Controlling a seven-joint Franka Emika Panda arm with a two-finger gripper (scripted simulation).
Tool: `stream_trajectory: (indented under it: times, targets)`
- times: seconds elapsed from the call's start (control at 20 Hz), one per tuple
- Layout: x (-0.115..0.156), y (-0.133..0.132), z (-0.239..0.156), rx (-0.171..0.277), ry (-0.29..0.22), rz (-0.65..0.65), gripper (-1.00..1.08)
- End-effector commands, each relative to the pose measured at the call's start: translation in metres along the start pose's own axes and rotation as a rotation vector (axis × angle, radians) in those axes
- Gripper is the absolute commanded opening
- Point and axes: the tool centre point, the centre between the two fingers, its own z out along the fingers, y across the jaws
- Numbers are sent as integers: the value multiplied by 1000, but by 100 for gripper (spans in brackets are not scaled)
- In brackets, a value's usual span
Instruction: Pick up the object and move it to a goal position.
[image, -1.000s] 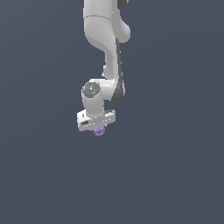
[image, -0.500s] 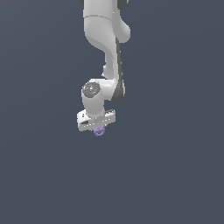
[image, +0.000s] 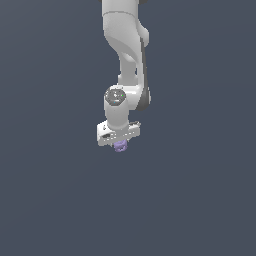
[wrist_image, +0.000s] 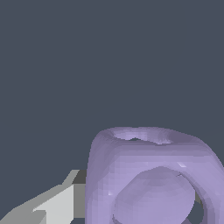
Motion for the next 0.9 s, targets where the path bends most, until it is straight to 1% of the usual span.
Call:
stream_trajectory:
  times: [0.0, 0.2, 0.65, 0.85]
  targets:
    - [0, -21, -6, 0, 1, -1, -100]
    - [0, -62, -19, 0, 1, -1, -100]
    - [2, -174, -54, -1, 0, -2, -100]
    - [3, -217, -68, -1, 0, -2, -100]
